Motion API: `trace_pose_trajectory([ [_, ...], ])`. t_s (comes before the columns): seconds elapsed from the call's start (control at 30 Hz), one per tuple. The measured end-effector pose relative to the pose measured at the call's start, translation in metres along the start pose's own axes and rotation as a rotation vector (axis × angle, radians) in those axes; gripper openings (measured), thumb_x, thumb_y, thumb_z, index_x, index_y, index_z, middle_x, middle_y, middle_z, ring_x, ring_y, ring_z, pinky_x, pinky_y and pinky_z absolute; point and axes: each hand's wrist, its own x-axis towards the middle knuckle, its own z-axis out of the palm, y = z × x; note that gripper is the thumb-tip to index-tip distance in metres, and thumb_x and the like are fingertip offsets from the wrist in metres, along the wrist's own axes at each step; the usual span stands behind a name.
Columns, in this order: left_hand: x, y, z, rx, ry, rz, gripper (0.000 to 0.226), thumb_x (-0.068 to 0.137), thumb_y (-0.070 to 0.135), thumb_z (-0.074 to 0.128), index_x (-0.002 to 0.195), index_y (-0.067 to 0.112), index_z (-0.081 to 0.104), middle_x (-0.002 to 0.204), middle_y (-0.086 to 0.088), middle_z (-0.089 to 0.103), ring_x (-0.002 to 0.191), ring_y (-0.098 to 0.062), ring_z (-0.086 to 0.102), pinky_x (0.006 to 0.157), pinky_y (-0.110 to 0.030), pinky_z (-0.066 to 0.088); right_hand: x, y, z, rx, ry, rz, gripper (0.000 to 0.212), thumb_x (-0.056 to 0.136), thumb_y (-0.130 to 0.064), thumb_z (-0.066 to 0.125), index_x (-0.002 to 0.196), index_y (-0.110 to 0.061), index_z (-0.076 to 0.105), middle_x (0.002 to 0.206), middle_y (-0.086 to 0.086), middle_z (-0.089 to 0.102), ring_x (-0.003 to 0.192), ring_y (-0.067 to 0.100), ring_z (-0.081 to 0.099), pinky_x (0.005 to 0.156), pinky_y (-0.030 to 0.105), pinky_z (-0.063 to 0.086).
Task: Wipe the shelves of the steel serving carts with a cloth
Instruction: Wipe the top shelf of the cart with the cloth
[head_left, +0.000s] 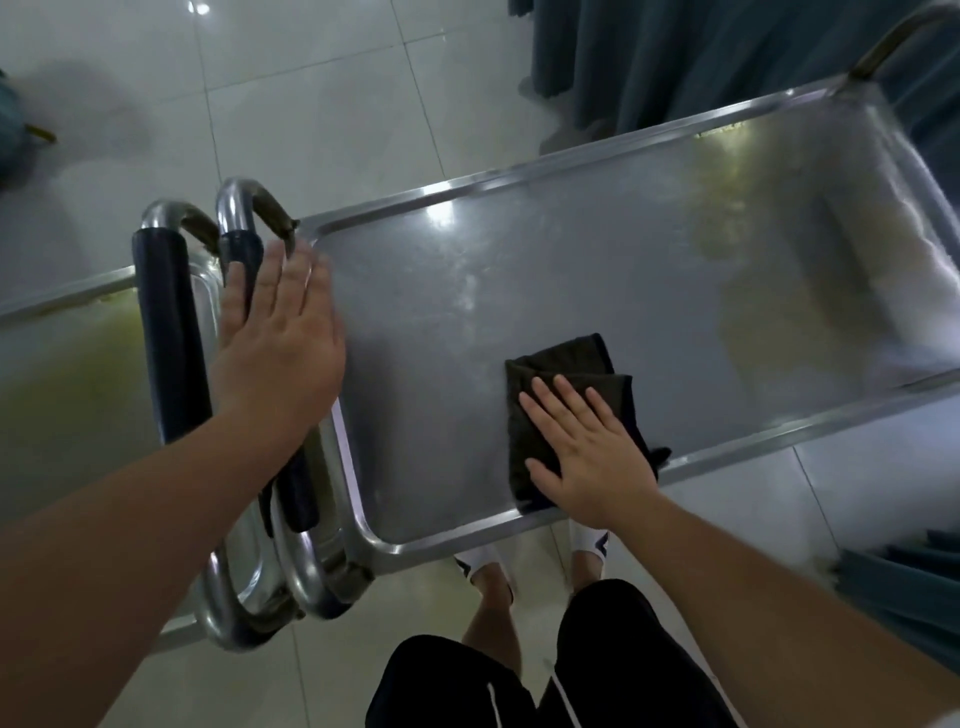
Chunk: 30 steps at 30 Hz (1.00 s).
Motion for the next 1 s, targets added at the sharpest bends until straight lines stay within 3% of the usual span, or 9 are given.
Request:
trace_pose_trajectory([
  [0.1, -0.003, -0.004, 0.000, 0.105, -0.048, 0.212, 0.060, 0.103, 0.010, 0.052, 0.160, 0.008, 0.034, 0.166, -0.017, 0.034, 0.157, -0.034, 0.025, 0.128, -0.053, 0.014, 0.002, 0.000, 0.000, 0.012, -0.003, -0.025, 0.075, 0.103, -0.065, 0.018, 0.164, -0.034, -0.014, 0.170, -0.012, -0.024, 0.153, 0.010, -0.031, 0.128, 0.045, -0.009],
  [0.17, 0.000, 0.003, 0.000, 0.148, -0.094, 0.271, 0.065, 0.097, 0.007, 0.061, 0.158, 0.006, 0.038, 0.160, -0.020, 0.041, 0.150, -0.039, 0.037, 0.120, -0.056, 0.027, 0.002, 0.007, -0.001, 0.028, -0.003, -0.045, 0.075, 0.103, -0.065, 0.017, 0.163, -0.034, -0.015, 0.169, -0.012, -0.024, 0.153, 0.009, -0.031, 0.128, 0.045, -0.011],
  [0.4, 0.012, 0.100, 0.000, -0.017, -0.184, 0.096, 0.059, 0.097, 0.027, 0.050, 0.153, 0.009, 0.044, 0.150, -0.017, 0.051, 0.133, -0.039, 0.052, 0.105, -0.054, 0.044, -0.008, 0.069, -0.008, 0.035, 0.033, -0.087, 0.075, 0.103, -0.064, 0.019, 0.165, -0.033, -0.010, 0.171, -0.012, -0.019, 0.153, 0.008, -0.029, 0.128, 0.044, -0.010],
  [0.5, 0.011, 0.157, 0.013, -0.141, -0.202, -0.005, 0.058, 0.096, 0.024, 0.055, 0.151, 0.007, 0.047, 0.147, -0.020, 0.053, 0.129, -0.042, 0.055, 0.103, -0.056, 0.047, -0.015, 0.114, -0.013, 0.022, 0.039, -0.096, 0.075, 0.103, -0.064, 0.019, 0.165, -0.033, -0.009, 0.171, -0.011, -0.017, 0.154, 0.009, -0.028, 0.129, 0.045, -0.008],
  [0.77, 0.002, 0.285, 0.040, -0.427, -0.242, -0.318, 0.057, 0.103, 0.023, 0.049, 0.157, 0.009, 0.037, 0.158, -0.019, 0.040, 0.145, -0.041, 0.039, 0.119, -0.055, 0.035, -0.042, 0.247, -0.032, -0.019, 0.035, -0.101, 0.075, 0.103, -0.064, 0.021, 0.165, -0.034, -0.009, 0.171, -0.012, -0.018, 0.155, 0.008, -0.026, 0.129, 0.045, -0.005],
  [1.0, 0.009, 0.345, 0.065, -0.468, -0.197, -0.396, 0.059, 0.107, 0.025, 0.044, 0.162, 0.007, 0.030, 0.170, -0.019, 0.025, 0.159, -0.036, 0.018, 0.129, -0.052, 0.018, -0.064, 0.355, -0.049, -0.067, 0.060, -0.039, 0.076, 0.102, -0.064, 0.022, 0.166, -0.032, -0.003, 0.173, -0.010, -0.013, 0.157, 0.010, -0.021, 0.130, 0.045, -0.001],
])
